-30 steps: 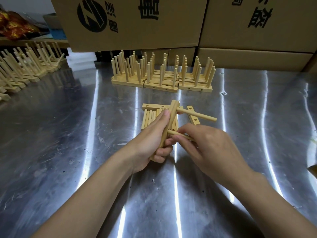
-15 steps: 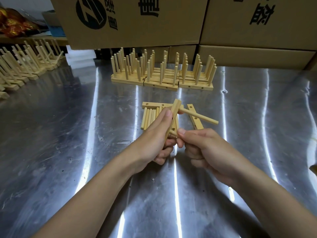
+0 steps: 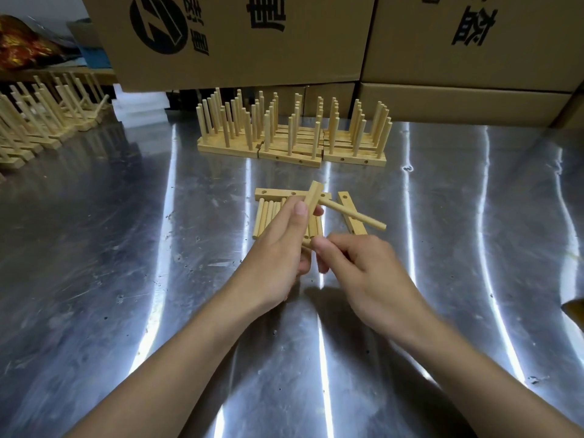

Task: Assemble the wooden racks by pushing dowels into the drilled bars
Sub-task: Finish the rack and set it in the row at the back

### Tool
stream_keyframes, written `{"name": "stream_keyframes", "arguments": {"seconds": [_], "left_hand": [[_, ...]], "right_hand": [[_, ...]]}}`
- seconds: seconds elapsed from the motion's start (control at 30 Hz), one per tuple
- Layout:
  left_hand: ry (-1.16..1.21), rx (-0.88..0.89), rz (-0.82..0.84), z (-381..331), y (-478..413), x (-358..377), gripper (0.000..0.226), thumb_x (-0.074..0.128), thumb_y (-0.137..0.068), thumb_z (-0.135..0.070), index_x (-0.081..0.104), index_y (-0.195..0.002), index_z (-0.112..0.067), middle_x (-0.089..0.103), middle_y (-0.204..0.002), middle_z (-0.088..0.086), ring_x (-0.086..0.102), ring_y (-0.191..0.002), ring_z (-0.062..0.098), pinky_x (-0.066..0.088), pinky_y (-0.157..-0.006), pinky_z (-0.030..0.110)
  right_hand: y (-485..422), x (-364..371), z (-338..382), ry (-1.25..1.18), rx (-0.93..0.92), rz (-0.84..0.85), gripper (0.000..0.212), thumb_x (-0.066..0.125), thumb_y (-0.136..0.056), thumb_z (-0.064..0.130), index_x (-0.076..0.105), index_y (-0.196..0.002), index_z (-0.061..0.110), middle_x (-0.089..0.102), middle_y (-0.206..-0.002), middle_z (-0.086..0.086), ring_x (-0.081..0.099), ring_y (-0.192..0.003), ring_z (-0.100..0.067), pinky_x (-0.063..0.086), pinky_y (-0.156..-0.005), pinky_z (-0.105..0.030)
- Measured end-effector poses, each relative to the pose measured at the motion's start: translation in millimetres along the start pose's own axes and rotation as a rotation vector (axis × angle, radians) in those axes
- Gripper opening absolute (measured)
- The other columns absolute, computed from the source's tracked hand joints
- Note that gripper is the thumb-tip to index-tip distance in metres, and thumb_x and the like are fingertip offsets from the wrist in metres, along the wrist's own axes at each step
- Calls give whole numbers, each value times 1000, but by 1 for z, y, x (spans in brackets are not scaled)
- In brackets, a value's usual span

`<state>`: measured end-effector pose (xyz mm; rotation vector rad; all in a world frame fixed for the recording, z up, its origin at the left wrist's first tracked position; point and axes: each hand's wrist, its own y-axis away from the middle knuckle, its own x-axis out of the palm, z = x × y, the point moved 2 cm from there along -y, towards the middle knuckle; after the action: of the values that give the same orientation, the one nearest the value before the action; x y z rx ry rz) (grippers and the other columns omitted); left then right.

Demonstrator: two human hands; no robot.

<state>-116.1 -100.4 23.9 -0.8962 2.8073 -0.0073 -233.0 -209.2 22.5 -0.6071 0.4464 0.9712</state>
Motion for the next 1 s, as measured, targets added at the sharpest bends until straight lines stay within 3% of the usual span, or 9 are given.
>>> {"name": "stream_keyframes", "arguments": {"seconds": [0.07,0.13,0.33,0.47,0.53,0.63,0.7,0.9,1.0], "left_hand": [[-45,24,6,-3,2,-1,44,20,-112,-56,57,-117,-33,42,-53,-9,31,-44,5,28,-41,18],[-31,25,13,-6,2,0,44,20,-113,-53,57,-119,-30,47,-53,-8,33,-43,5,29,-41,14],[63,-22,-67,-5,-1,2,45,22,-113,-54,58,-114,-28,35,-55,-13,30,-43,6,28,-40,16],[78,-61,-42,-2,-1,-2,47,20,-110,-60,58,-113,-33,34,-52,-12,28,-40,6,23,-38,22],[-27,-23,-28,-1,0,-1,45,19,-111,-59,57,-115,-35,41,-48,-11,35,-39,3,29,-40,15],[-203,63,-41,-2,0,3,37,22,-113,-57,54,-124,-40,59,-52,-12,56,-49,-1,39,-52,12],[-201,39,-20,-4,-2,1,38,24,-113,-54,55,-125,-36,61,-54,-10,58,-49,2,37,-50,11],[220,-195,95,2,-6,-12,48,26,-113,-58,63,-119,-28,31,-58,5,21,-41,13,19,-42,18],[312,-281,135,3,-7,-14,51,28,-111,-62,66,-118,-29,29,-55,-3,21,-37,8,20,-39,16]], "right_hand": [[-2,5,-1,-539,317,163,49,54,-109,39,58,-69,13,28,-51,10,22,-44,-9,20,-43,-21],[-2,4,0,-704,415,242,47,54,-109,39,60,-71,12,25,-53,6,18,-45,-10,18,-41,-19],[-2,3,1,249,-62,-19,42,38,-110,49,52,-76,27,47,-57,11,46,-57,-12,36,-55,-28],[-3,5,3,302,-112,-63,40,39,-111,46,52,-77,31,46,-55,9,47,-57,-14,38,-56,-28],[-3,5,2,39,19,11,47,46,-112,43,58,-70,23,42,-49,11,44,-48,-11,30,-50,-20],[3,14,3,-878,591,224,55,51,-109,48,56,-62,20,24,-50,10,19,-38,-5,19,-34,-18],[3,17,4,-1039,710,315,55,49,-108,50,55,-63,19,17,-54,8,14,-39,-5,16,-32,-15],[-9,4,7,-357,188,177,43,52,-111,35,68,-85,4,47,-45,18,37,-39,-3,29,-42,-11],[-4,4,8,87,-54,18,38,51,-108,49,66,-85,22,49,-52,13,47,-52,-8,32,-52,-16]]}}
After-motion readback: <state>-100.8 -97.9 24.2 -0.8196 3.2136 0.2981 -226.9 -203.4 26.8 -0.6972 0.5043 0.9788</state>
